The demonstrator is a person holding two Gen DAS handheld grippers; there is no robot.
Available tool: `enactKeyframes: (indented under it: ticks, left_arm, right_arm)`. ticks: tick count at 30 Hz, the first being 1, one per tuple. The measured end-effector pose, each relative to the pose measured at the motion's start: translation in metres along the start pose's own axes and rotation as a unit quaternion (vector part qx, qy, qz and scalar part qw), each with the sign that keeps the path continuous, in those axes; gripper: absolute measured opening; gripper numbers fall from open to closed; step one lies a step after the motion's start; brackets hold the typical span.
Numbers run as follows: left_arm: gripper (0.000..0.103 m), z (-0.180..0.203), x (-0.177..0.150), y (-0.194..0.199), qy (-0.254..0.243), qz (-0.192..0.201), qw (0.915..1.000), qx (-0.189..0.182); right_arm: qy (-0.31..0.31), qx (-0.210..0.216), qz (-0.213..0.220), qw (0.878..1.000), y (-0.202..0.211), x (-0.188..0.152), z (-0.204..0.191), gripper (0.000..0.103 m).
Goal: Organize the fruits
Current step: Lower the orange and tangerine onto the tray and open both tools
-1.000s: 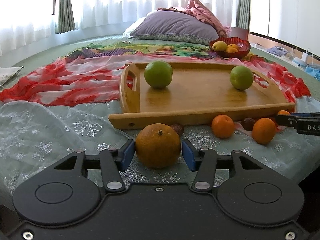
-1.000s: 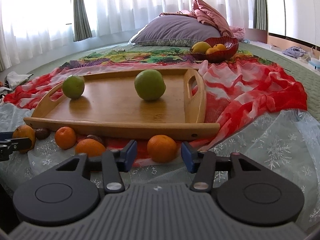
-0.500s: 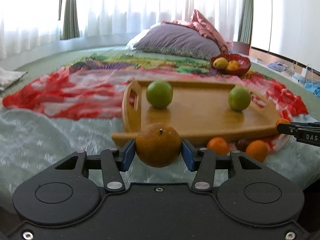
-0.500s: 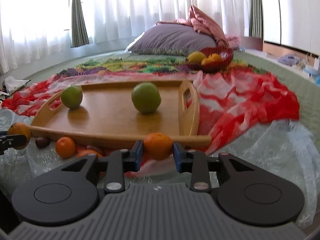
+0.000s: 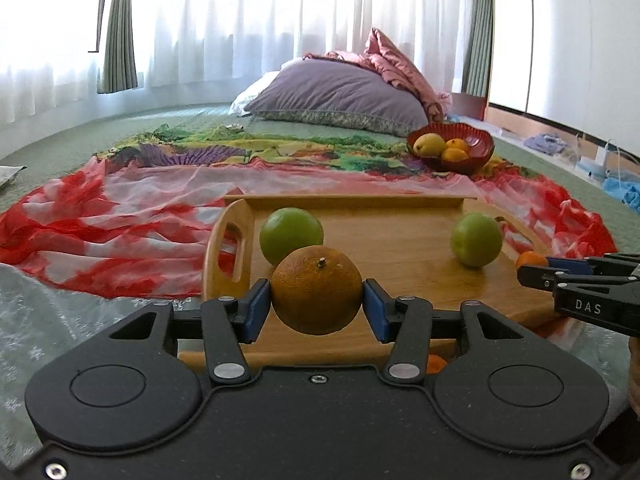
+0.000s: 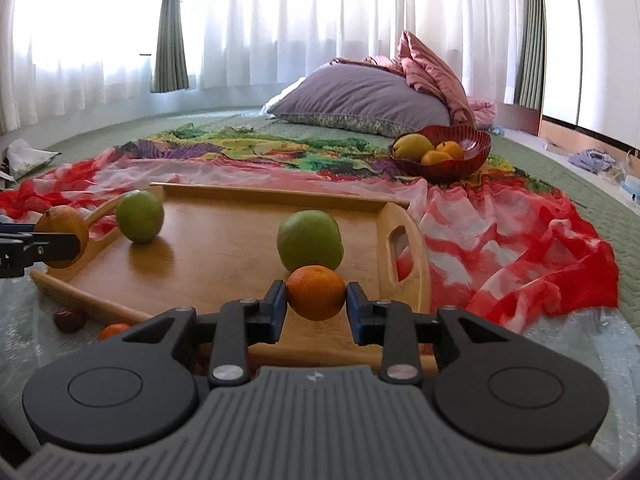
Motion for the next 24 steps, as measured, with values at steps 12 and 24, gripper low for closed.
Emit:
enactKeyframes:
  ticks: [12,24]
  left_arm:
    - [0.048,-0.013,-0.006,-0.046,0.022,-0.032,0.9992,0.014]
    - [0.048,-0.014,-0.009,-0.058,0.018,-0.034,0.9990,0.022]
  right_arm:
    - [-0.013,-0.004,-0.030,0.999,-0.036,-0.008,-0.002,0.036]
    - [-0.019,-0.004,-0.028,0.999,-0.040,-0.007,-0.002,0.036]
Point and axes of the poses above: each gripper's, at about its wrist camera, not at the fingertips, and y roughly against the way its jaws point, z to its right, x to its top, the point moved 9 cm from there along -y, roughly the way its jaws point, and after that the axes turned 1 degree about -x, right-handed, at the moved point
